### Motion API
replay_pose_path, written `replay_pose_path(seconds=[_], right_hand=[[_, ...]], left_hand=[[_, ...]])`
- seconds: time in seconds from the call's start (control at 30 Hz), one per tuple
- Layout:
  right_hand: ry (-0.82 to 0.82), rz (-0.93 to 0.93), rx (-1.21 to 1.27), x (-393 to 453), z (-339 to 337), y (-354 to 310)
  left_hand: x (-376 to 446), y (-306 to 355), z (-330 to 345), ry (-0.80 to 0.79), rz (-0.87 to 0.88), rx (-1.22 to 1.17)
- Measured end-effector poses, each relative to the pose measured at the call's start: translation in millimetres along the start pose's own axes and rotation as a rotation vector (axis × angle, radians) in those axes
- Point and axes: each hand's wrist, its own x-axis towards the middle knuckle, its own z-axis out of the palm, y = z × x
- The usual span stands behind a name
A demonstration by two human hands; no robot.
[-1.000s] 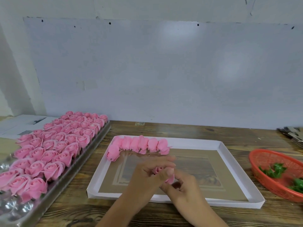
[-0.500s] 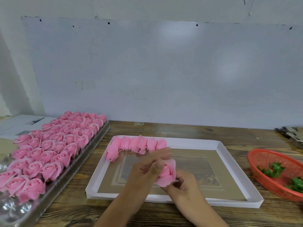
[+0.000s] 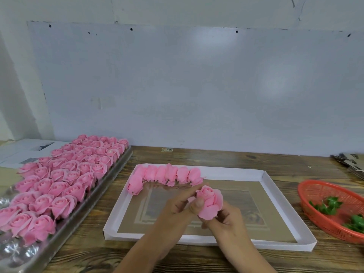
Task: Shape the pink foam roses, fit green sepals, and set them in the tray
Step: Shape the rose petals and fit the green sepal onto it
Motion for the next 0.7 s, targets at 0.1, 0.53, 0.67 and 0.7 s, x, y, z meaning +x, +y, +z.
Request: replay_pose_path(seconds=[0.1, 0.53, 0.67, 0.7], right_hand=[[0.019, 0.048, 0.024, 0.9, -0.4, 3.4], [-0.133, 0.095, -0.193, -4.9, 4.0, 6.4], [-0.044, 0.093, -0.112, -4.3, 4.8, 6.8], [0.004, 0.097, -0.087, -3.0, 4.4, 8.2]], left_hand=[[0.3, -0.5, -2.1, 0.032, 0.009, -0.034], [-1.4, -9.5, -0.6, 0.140, 0.042, 0.075], [-1.0, -6.6, -2.5, 0.015, 0.030, 0.041], [-0.8, -5.8, -3.8, -0.003, 0.023, 0.015]])
